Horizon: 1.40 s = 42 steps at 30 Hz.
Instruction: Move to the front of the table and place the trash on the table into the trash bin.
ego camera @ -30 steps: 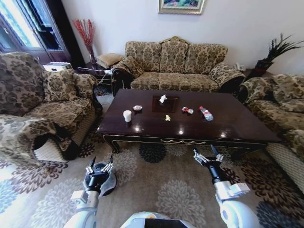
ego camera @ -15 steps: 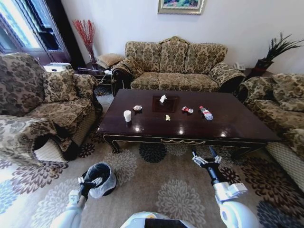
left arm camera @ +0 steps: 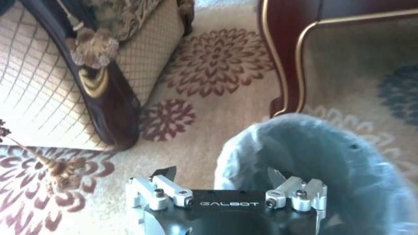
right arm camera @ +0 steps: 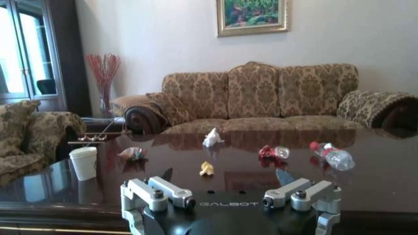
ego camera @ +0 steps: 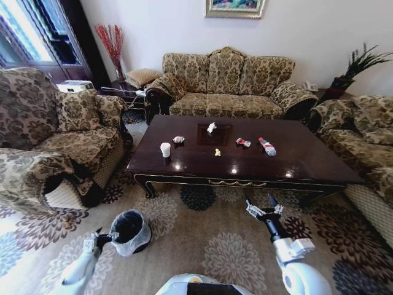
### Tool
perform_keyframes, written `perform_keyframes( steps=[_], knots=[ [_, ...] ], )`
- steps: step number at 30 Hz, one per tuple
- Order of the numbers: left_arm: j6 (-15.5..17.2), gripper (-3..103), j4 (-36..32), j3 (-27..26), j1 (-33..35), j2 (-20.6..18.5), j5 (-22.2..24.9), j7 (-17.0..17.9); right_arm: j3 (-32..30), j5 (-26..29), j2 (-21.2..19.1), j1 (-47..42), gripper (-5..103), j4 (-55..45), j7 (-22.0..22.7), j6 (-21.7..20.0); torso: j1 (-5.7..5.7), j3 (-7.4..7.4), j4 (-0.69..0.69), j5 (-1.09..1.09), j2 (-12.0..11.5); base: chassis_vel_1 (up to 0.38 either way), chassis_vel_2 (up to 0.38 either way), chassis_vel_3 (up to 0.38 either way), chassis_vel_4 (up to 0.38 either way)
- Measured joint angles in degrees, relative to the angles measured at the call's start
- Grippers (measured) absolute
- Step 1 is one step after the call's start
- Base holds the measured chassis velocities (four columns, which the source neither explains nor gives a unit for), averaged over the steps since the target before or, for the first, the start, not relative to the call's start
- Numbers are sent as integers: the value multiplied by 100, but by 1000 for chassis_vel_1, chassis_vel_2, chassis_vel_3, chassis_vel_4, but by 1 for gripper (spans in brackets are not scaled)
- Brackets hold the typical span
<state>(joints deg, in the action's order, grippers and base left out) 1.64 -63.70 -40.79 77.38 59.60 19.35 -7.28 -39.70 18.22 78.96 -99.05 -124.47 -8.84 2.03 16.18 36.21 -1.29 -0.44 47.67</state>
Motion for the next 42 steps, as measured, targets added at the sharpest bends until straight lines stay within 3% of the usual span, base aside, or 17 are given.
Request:
perform_keyframes(
  steps=[4,9,14,20,22,31,34,36,38,39,42],
  knots=[
    [-15,96,859,201,-495,-145,-1,-310,-11,-20,-15,2,100,0,44,-79,0,0,-2,-2,0,0,0,0,0],
    [-24,96,1290,304,-792,-153,12,-619,-17,-38,-28,5,100,30,-5,-99,0,0,-2,-1,0,0,0,0,0],
    [-63,96,1455,405,-963,-140,8,-702,-18,-69,-9,5,100,71,-40,-98,0,0,-2,-1,0,0,0,0,0],
    [-326,93,2298,777,-1751,-92,-331,-780,-23,-98,46,-24,100,105,-54,-87,0,0,2,-1,0,0,0,0,0],
    [-339,86,2577,874,-1961,-61,-446,-761,-50,-97,51,-40,100,105,-52,-79,0,0,2,-1,0,0,0,0,0],
    [-503,75,3173,914,-2288,21,-1139,-670,-112,-47,76,-123,100,57,-31,-48,0,-1,0,-1,0,0,0,0,0],
    [-555,59,3498,825,-2437,72,-1319,-728,-134,-30,86,-165,100,34,-27,-15,0,0,-1,-1,0,0,0,0,0],
    [-567,59,3545,806,-2458,77,-1331,-784,-145,-20,85,-182,100,29,-23,1,0,0,-1,-1,0,0,0,0,0],
    [-659,49,3650,771,-2506,99,-1330,-914,-161,-2,71,-214,100,28,-13,39,0,0,-2,0,0,0,0,0,0],
    [-659,49,3650,771,-2506,99,-1330,-914,-161,-2,71,-214,100,28,-13,39,0,0,-2,0,0,0,0,0,0],
    [-701,32,3735,734,-2565,165,-1350,-1058,-165,3,68,-235,100,29,-3,78,0,0,-2,4,0,0,0,0,0]
  ],
)
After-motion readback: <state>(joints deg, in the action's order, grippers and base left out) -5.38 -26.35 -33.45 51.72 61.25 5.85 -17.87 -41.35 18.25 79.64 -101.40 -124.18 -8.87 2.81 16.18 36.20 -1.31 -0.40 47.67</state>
